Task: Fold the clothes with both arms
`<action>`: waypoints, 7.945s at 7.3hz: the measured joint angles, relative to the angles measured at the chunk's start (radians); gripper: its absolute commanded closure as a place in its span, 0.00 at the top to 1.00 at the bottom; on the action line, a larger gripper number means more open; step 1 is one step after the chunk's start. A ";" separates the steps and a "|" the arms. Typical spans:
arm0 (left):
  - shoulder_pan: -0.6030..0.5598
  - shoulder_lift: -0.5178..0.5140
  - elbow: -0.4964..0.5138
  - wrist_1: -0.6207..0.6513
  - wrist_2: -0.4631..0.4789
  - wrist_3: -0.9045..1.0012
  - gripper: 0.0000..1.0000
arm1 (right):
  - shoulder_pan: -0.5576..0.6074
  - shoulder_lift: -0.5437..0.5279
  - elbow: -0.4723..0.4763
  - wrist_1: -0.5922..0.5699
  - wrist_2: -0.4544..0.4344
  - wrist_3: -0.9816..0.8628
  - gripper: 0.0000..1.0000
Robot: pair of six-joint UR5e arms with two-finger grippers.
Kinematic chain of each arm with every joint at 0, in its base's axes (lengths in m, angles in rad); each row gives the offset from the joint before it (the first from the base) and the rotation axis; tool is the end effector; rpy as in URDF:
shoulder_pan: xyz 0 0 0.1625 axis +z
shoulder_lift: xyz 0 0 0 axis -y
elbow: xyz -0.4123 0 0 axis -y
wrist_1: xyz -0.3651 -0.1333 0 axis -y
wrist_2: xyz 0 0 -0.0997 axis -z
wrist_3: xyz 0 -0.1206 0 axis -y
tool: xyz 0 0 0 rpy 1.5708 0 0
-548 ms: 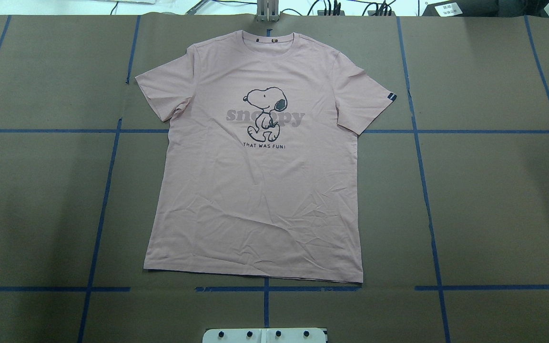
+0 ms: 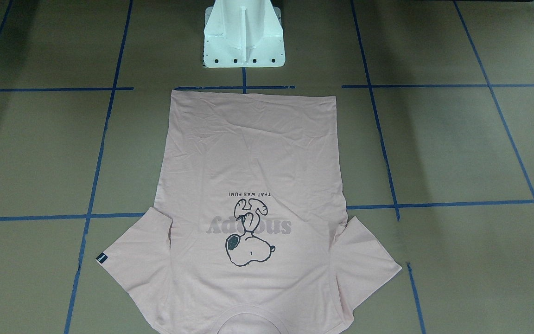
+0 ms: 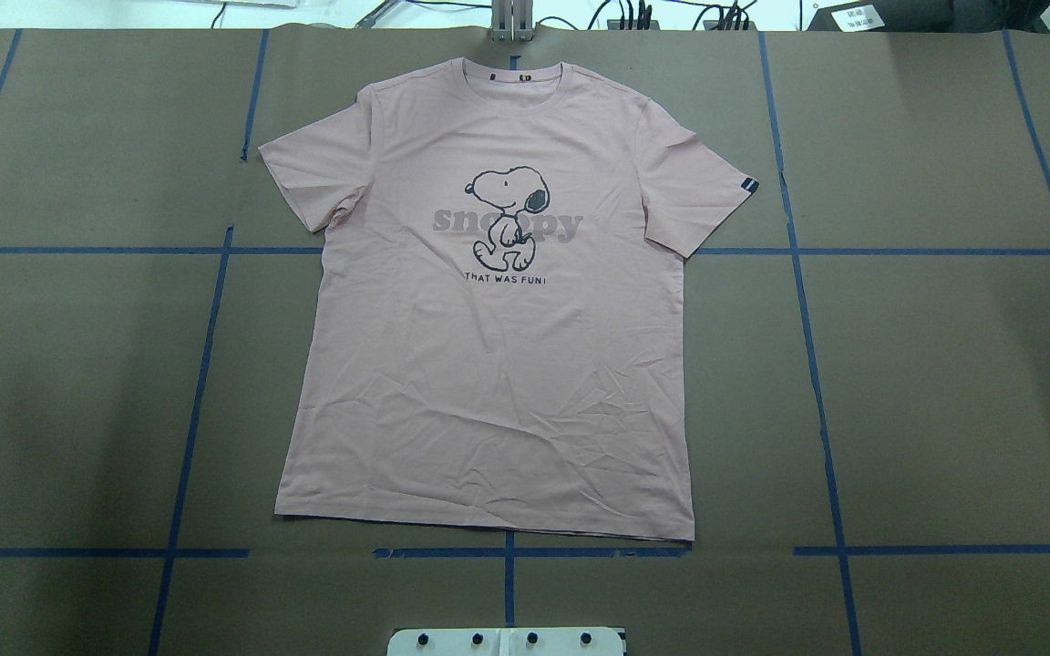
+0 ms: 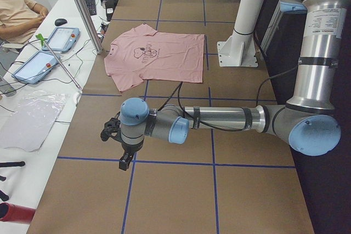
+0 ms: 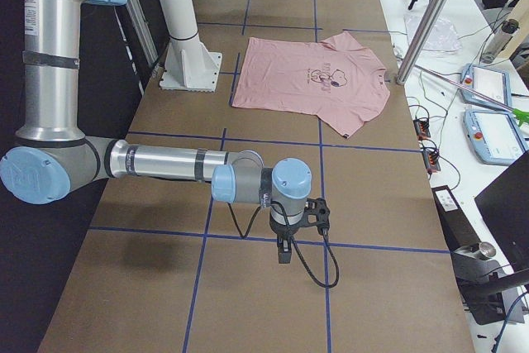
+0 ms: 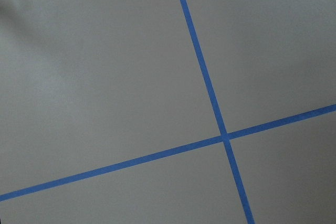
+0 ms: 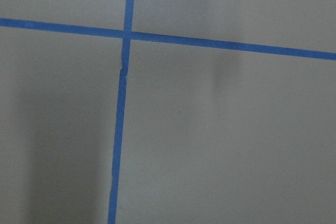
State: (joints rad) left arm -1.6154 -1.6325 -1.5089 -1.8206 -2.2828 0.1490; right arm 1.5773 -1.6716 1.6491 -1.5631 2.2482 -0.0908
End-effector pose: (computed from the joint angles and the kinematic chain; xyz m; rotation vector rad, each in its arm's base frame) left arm -0.0772 -0.5068 0.6379 0.3067 0.6827 0.1883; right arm 0.0605 -0.4214 0.6764 0.0187 -0.6775 -0.0760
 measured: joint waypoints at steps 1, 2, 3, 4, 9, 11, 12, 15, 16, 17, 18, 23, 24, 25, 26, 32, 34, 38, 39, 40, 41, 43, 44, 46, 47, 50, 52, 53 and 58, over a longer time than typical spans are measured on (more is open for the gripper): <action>0.001 0.000 0.001 -0.012 -0.001 -0.002 1.00 | -0.003 0.002 0.008 0.000 0.000 0.001 1.00; 0.004 0.002 0.003 -0.056 0.002 -0.004 1.00 | -0.008 0.009 0.013 0.000 0.000 0.002 1.00; 0.009 0.009 0.009 -0.118 0.008 -0.005 1.00 | -0.015 0.024 0.015 0.000 0.001 0.004 1.00; 0.013 0.016 0.018 -0.164 0.009 -0.005 1.00 | -0.025 0.046 0.015 0.000 0.000 0.005 1.00; 0.020 -0.015 0.042 -0.526 0.027 -0.011 1.00 | -0.058 0.178 0.058 0.134 -0.006 0.012 1.00; 0.022 -0.088 0.086 -0.614 0.024 -0.029 1.00 | -0.060 0.196 0.026 0.225 -0.007 0.045 1.00; 0.023 -0.128 0.110 -0.626 0.021 -0.081 1.00 | -0.060 0.201 0.017 0.268 0.001 0.061 1.00; 0.101 -0.184 0.111 -0.656 0.022 -0.278 1.00 | -0.135 0.293 0.021 0.347 0.012 0.351 1.00; 0.142 -0.191 0.111 -0.659 0.024 -0.330 1.00 | -0.216 0.357 0.015 0.350 -0.033 0.511 0.99; 0.172 -0.199 0.111 -0.661 0.024 -0.372 1.00 | -0.314 0.423 0.002 0.351 -0.123 0.665 0.92; 0.190 -0.205 0.109 -0.662 0.025 -0.405 1.00 | -0.411 0.500 -0.035 0.351 -0.224 0.803 0.86; 0.218 -0.226 0.109 -0.661 0.026 -0.428 1.00 | -0.640 0.618 -0.316 0.591 -0.433 1.045 0.71; 0.221 -0.226 0.109 -0.661 0.026 -0.428 1.00 | -0.669 0.618 -0.335 0.609 -0.467 1.065 0.69; 0.223 -0.227 0.110 -0.661 0.026 -0.427 1.00 | -0.690 0.617 -0.346 0.615 -0.493 1.084 0.66; 0.225 -0.227 0.110 -0.661 0.026 -0.427 1.00 | -0.704 0.618 -0.354 0.617 -0.511 1.102 0.64; 0.226 -0.227 0.110 -0.663 0.026 -0.424 1.00 | -0.725 0.626 -0.440 0.696 -0.551 1.135 0.55; 0.226 -0.227 0.111 -0.663 0.026 -0.422 1.00 | -0.737 0.627 -0.444 0.699 -0.564 1.159 0.55; 0.226 -0.223 0.111 -0.668 0.026 -0.420 1.00 | -0.754 0.627 -0.445 0.699 -0.579 1.165 0.55; 0.226 -0.221 0.111 -0.669 0.026 -0.419 1.00 | -0.757 0.627 -0.446 0.699 -0.580 1.165 0.55; 0.226 -0.220 0.111 -0.670 0.026 -0.419 1.00 | -0.759 0.627 -0.449 0.699 -0.585 1.165 0.42; 0.226 -0.219 0.111 -0.670 0.026 -0.418 1.00 | -0.762 0.627 -0.452 0.699 -0.593 1.167 0.00; 0.226 -0.216 0.112 -0.678 0.026 -0.418 1.00 | -0.764 0.629 -0.450 0.700 -0.600 1.208 0.00; 0.226 -0.214 0.112 -0.682 0.026 -0.417 1.00 | -0.764 0.630 -0.447 0.700 -0.601 1.222 0.00; 0.226 -0.213 0.114 -0.684 0.027 -0.417 1.00 | -0.764 0.642 -0.426 0.687 -0.601 1.237 0.00; 0.226 -0.213 0.115 -0.684 0.027 -0.417 1.00 | -0.764 0.663 -0.415 0.661 -0.603 1.246 0.00; 0.226 -0.213 0.113 -0.684 0.027 -0.422 1.00 | -0.826 0.800 -0.411 0.492 -0.693 1.312 0.00; 0.226 -0.213 0.112 -0.684 0.026 -0.425 1.00 | -0.886 0.886 -0.449 0.428 -0.777 1.353 0.00; 0.226 -0.213 0.113 -0.684 0.026 -0.425 1.00 | -0.907 0.903 -0.466 0.422 -0.809 1.358 0.00; 0.226 -0.211 0.113 -0.684 0.026 -0.427 1.00 | -0.928 0.940 -0.526 0.421 -0.849 1.383 0.00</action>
State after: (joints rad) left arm -1.3898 -1.8438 -1.3959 -2.5050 -2.2565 -0.2776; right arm 0.6490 -0.7312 1.1235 -1.1419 1.3989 1.2926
